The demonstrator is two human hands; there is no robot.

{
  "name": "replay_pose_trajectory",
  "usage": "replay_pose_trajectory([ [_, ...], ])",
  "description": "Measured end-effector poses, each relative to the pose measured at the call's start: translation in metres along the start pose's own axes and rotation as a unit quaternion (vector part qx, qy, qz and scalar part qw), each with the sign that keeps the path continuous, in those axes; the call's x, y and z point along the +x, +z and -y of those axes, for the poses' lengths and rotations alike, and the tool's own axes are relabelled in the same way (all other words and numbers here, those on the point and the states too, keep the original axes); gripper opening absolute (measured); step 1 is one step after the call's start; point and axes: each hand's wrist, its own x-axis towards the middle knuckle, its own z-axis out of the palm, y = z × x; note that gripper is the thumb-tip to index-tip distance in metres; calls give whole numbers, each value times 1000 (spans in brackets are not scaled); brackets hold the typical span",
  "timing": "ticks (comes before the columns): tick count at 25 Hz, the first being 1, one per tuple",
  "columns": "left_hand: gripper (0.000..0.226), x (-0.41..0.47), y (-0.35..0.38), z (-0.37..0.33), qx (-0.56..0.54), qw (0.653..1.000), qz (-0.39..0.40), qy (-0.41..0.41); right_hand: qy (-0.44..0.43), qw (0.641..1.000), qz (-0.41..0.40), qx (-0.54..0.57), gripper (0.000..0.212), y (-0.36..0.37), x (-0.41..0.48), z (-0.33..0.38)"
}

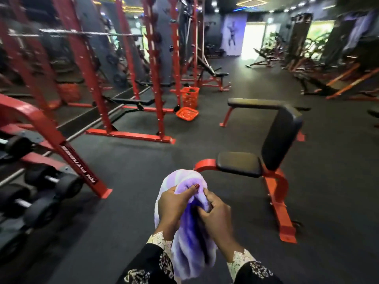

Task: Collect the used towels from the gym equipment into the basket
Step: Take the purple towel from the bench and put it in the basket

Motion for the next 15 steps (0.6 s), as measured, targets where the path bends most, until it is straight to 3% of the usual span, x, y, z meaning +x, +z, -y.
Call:
replay_pose_trajectory([
  [9, 40, 223, -21, -58, 18, 993, -116, -1, -67, 996, 50, 27, 51, 83, 231, 25],
  [15, 43, 385, -38, -53, 9, 992, -124, -15, -47, 996, 72, 29, 51, 174, 373, -2],
])
